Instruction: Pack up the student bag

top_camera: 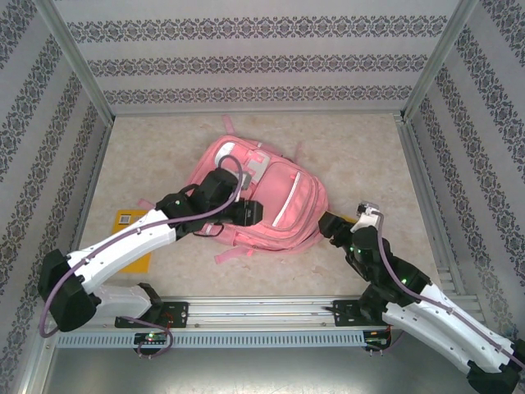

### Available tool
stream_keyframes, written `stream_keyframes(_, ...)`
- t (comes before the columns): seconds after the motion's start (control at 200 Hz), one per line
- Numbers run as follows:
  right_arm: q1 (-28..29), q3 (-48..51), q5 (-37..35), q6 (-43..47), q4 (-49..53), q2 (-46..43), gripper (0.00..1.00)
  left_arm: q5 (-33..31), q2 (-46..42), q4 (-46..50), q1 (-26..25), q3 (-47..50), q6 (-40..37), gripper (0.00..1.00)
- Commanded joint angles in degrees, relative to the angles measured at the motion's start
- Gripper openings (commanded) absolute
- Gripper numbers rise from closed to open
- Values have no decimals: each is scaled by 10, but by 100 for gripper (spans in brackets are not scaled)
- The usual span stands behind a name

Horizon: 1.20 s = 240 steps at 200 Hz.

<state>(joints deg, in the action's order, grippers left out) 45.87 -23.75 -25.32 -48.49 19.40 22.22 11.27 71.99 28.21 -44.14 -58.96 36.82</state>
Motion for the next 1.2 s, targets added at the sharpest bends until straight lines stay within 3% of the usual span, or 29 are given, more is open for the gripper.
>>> stream_keyframes(0.0, 0, 13, 5, 13, -29, 5, 64, -25, -16, 37, -1, 66, 73, 48)
stream_keyframes(0.115, 0, 18, 2, 6, -33, 3, 64, -35, -26, 14, -1, 109, 97, 46)
stream_keyframes(0.245, -1, 25, 7, 0, -39, 4, 64, -32, 26, -29, 4, 108, 87, 47)
stream_keyframes(0.445, -1, 22, 15, 2, -36, 1, 64, -36, 121, -95, 36, 54, 52, 47)
stream_keyframes(0.724, -2, 17, 19, 5, -34, 5, 64, -55, 228, -80, 83, -63, -9, 48)
stream_keyframes(0.929, -1, 17, 32, 8, -36, 16, 64, -66, 187, -40, 126, -65, -38, 52)
stream_keyframes(1.114, -1, 24, 50, 13, -60, 35, 64, -15, 89, -40, 191, -8, -36, 54)
stream_keyframes(1.194, -2, 25, 55, 14, -69, 48, 64, -68, 43, -24, 222, 19, -34, 56)
